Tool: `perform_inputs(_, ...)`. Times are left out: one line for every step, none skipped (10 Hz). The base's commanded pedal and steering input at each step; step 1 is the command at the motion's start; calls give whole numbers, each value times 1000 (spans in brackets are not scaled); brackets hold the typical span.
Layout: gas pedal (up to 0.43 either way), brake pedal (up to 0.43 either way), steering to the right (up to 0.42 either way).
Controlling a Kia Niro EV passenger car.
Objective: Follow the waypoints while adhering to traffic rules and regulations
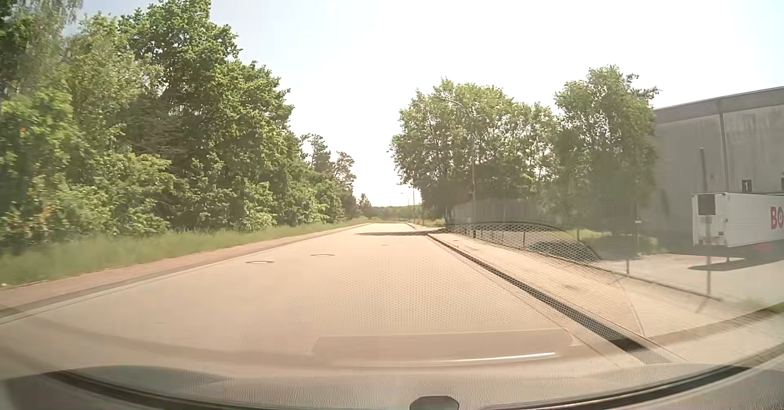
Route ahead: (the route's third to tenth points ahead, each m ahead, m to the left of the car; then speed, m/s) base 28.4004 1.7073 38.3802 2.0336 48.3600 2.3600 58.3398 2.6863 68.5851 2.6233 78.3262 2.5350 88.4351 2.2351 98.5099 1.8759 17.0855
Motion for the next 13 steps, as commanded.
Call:
perform_inputs(169, 0, 2)
perform_inputs(169, 0, 1)
perform_inputs(169, 0, 1)
perform_inputs(169, 0, 1)
perform_inputs(169, 0, 1)
perform_inputs(169, 0, 1)
perform_inputs(169, 0, 1)
perform_inputs(169, 0, 1)
perform_inputs(169, 0, 1)
perform_inputs(169, 0, 0)
perform_inputs(169, 0, -2)
perform_inputs(169, 0, -3)
perform_inputs(169, 0, -3)
